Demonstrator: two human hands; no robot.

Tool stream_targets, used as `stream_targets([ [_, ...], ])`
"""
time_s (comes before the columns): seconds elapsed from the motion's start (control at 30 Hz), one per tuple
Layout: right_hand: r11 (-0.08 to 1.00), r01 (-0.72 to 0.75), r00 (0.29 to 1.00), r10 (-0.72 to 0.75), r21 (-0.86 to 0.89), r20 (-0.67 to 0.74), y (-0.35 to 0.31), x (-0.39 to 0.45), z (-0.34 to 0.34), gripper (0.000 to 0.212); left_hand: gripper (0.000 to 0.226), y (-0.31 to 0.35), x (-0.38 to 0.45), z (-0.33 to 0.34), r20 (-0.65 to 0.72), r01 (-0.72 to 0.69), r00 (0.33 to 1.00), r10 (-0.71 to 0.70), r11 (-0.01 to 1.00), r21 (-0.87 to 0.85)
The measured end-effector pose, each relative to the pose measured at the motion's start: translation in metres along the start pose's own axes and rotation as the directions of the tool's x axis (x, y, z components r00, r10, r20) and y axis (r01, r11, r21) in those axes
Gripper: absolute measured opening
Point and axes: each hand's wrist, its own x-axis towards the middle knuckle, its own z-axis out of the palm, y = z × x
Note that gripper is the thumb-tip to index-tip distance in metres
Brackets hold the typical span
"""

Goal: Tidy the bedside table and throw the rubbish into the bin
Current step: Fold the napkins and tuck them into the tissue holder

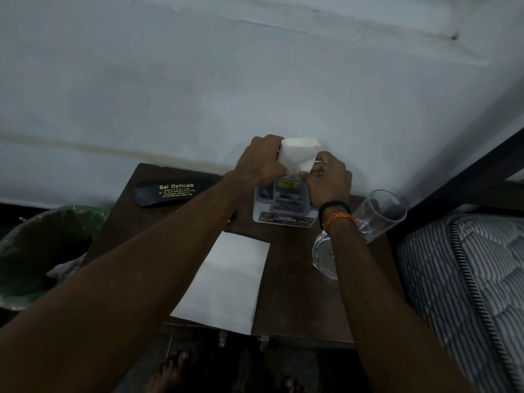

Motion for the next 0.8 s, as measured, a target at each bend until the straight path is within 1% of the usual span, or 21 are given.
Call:
stream_targets([
  [0.07,1.000,0.019,1.000,-0.019,-0.019,-0.006,0.000,0.000,0.000,0.033,0.057,0.001,-0.003,-0.001,-0.003,-0.021,1.000,0.021,1.000,-0.007],
  [0.13,1.000,0.026,0.999,-0.027,-0.016,-0.026,-0.001,-0.002,0.000,0.044,0.054,0.003,-0.007,-0.005,-0.015,-0.036,0.999,0.035,0.999,-0.016],
  [0.2,1.000,0.019,0.996,-0.018,0.006,-0.087,-0.004,-0.003,-0.004,0.053,0.053,0.002,-0.013,-0.010,-0.052,-0.018,0.999,0.016,0.999,-0.036],
  [0.23,1.000,0.026,0.989,-0.026,0.001,-0.146,-0.007,-0.004,-0.007,0.053,0.050,0.000,-0.018,-0.013,-0.092,-0.007,0.996,0.002,0.998,-0.056],
  [0.3,0.996,0.088,0.956,-0.093,-0.031,-0.279,-0.014,-0.009,-0.014,0.044,0.041,-0.004,-0.031,-0.020,-0.193,-0.003,0.981,-0.017,0.995,-0.103],
  [0.33,0.990,0.132,0.935,-0.141,-0.050,-0.325,-0.019,-0.015,-0.018,0.037,0.035,-0.005,-0.040,-0.024,-0.231,-0.006,0.973,-0.023,0.992,-0.123],
  [0.4,0.978,0.196,0.915,-0.207,-0.066,-0.346,-0.027,-0.030,-0.023,0.025,0.021,-0.007,-0.059,-0.033,-0.248,0.017,0.967,-0.056,0.988,-0.156],
  [0.43,0.974,0.218,0.920,-0.227,-0.065,-0.319,-0.031,-0.040,-0.024,0.021,0.016,-0.008,-0.069,-0.037,-0.222,0.054,0.971,-0.091,0.985,-0.165],
  [0.47,0.970,0.237,0.934,-0.244,-0.060,-0.260,-0.032,-0.051,-0.022,0.018,0.013,-0.009,-0.079,-0.042,-0.178,0.105,0.975,-0.134,0.981,-0.162],
  [0.5,0.965,0.257,0.950,-0.263,-0.057,-0.167,-0.033,-0.064,-0.020,0.017,0.012,-0.011,-0.091,-0.046,-0.129,0.157,0.976,-0.175,0.978,-0.140],
  [0.53,0.960,0.274,0.960,-0.276,-0.053,-0.040,-0.031,-0.075,-0.016,0.016,0.011,-0.015,-0.102,-0.050,-0.074,0.204,0.974,-0.212,0.974,-0.100],
  [0.57,0.956,0.288,0.953,-0.281,-0.049,0.112,-0.027,-0.086,-0.011,0.014,0.009,-0.019,-0.113,-0.052,-0.016,0.240,0.970,-0.241,0.969,-0.050],
  [0.6,0.952,0.302,0.921,-0.277,-0.053,0.273,-0.021,-0.096,-0.006,0.010,0.005,-0.025,-0.125,-0.054,0.048,0.263,0.963,-0.264,0.965,0.008],
  [0.63,0.947,0.312,0.870,-0.253,-0.075,0.423,-0.017,-0.105,-0.001,0.008,0.003,-0.030,-0.138,-0.056,0.115,0.272,0.954,-0.278,0.960,0.065],
  [0.67,0.939,0.323,0.815,-0.213,-0.118,0.539,-0.014,-0.113,0.004,0.017,0.008,-0.033,-0.152,-0.058,0.179,0.275,0.939,-0.293,0.954,0.119],
  [0.7,0.923,0.344,0.767,-0.170,-0.173,0.619,-0.012,-0.119,0.010,0.034,0.016,-0.035,-0.165,-0.059,0.236,0.266,0.924,-0.301,0.949,0.170],
  [0.73,0.904,0.364,0.734,-0.132,-0.223,0.666,-0.010,-0.123,0.014,0.050,0.025,-0.035,-0.177,-0.059,0.288,0.249,0.908,-0.305,0.944,0.216],
  [0.8,0.877,0.388,0.710,-0.087,-0.285,0.698,-0.011,-0.130,0.020,0.073,0.039,-0.035,-0.196,-0.056,0.394,0.220,0.862,-0.318,0.936,0.274],
])
